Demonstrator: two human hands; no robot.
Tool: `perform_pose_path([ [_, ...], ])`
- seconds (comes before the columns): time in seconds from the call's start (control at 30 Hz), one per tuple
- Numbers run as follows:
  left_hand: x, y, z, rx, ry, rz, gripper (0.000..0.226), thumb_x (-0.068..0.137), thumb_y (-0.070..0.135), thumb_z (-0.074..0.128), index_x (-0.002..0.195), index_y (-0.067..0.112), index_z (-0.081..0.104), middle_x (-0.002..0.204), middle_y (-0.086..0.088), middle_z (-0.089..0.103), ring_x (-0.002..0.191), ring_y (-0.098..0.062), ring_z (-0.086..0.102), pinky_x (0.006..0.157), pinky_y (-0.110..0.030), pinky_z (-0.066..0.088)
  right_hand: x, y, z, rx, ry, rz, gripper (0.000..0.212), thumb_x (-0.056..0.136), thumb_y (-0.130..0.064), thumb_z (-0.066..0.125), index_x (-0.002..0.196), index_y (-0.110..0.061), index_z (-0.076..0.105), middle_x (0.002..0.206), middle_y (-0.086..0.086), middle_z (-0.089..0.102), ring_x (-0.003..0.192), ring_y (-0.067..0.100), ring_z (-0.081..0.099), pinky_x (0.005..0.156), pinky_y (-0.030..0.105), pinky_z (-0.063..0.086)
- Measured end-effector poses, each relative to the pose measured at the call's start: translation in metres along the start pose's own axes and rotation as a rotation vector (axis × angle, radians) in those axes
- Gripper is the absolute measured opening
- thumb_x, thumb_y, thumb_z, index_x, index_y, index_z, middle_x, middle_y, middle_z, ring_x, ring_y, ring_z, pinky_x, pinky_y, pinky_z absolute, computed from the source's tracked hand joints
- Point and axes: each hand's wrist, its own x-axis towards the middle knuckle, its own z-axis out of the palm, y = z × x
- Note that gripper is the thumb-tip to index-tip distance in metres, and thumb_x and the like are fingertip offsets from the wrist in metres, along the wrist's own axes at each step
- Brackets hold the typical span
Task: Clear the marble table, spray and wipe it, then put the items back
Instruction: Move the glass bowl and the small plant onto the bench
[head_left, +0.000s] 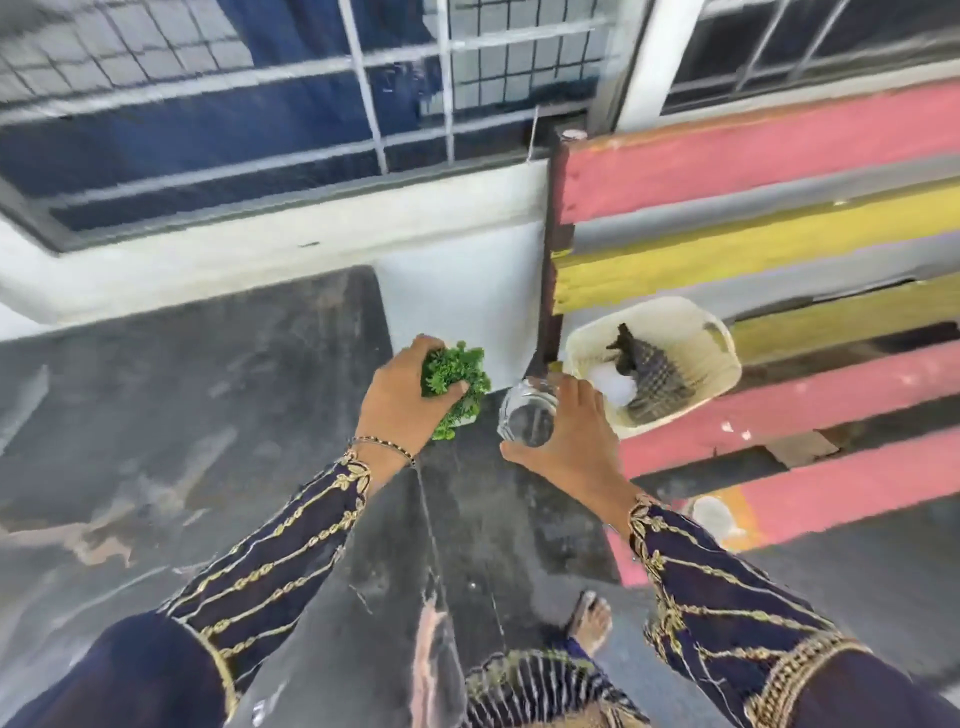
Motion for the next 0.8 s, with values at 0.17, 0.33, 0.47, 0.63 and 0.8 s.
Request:
perform_pose_path([
  [0.17,0.009,0.088,0.124,0.017,-0.179,0.139,0.044,0.079,0.037,0.075,0.116,0.022,0.055,0.105,0.001,0.068,0.096,-0.021,0.064,0.083,-0.031,0.051,-0.014,0.125,-0.049,-0.008,0.064,0.172,0.103,0.066,-0.058,0.083,0.145,-0.011,0.037,0.139,0.009,0.044,0.129,0.029,0.041,0.100,0.046,0.047],
  [0.33,0.008,0.143,0.221,-0.024,-0.315,0.269,0.049,0.080,0.035,0.075,0.122,0.019,0.055,0.113,-0.002,0.067,0.103,-0.020,0.063,0.088,-0.036,0.052,-0.033,0.222,-0.068,0.041,0.161,0.354,0.100,0.064,-0.057,0.083,0.143,-0.012,0.041,0.135,0.008,0.047,0.125,0.028,0.041,0.102,0.047,0.045],
  [0.47,0.006,0.169,0.299,0.010,-0.402,0.375,0.047,0.081,0.031,0.075,0.121,0.015,0.056,0.115,-0.003,0.065,0.106,-0.022,0.061,0.086,-0.033,0.050,-0.047,0.293,-0.070,0.015,0.195,0.496,0.099,0.065,-0.055,0.084,0.143,-0.016,0.040,0.136,0.006,0.046,0.128,0.027,0.041,0.097,0.047,0.048],
  [0.63,0.017,0.175,0.392,0.064,-0.487,0.424,0.044,0.080,0.027,0.074,0.117,0.012,0.056,0.112,-0.005,0.066,0.103,-0.025,0.063,0.086,-0.041,0.052,-0.051,0.370,-0.061,-0.023,0.118,0.627,0.106,0.065,-0.057,0.085,0.147,-0.015,0.033,0.140,0.008,0.044,0.129,0.029,0.039,0.098,0.046,0.046],
  [0.8,0.041,0.173,0.460,0.085,-0.459,0.458,0.040,0.080,0.017,0.075,0.115,0.010,0.057,0.113,-0.007,0.065,0.105,-0.027,0.062,0.087,-0.044,0.052,-0.039,0.421,-0.045,-0.066,0.048,0.666,0.109,0.064,-0.057,0.085,0.147,-0.013,0.030,0.140,0.010,0.043,0.130,0.031,0.040,0.099,0.046,0.047],
])
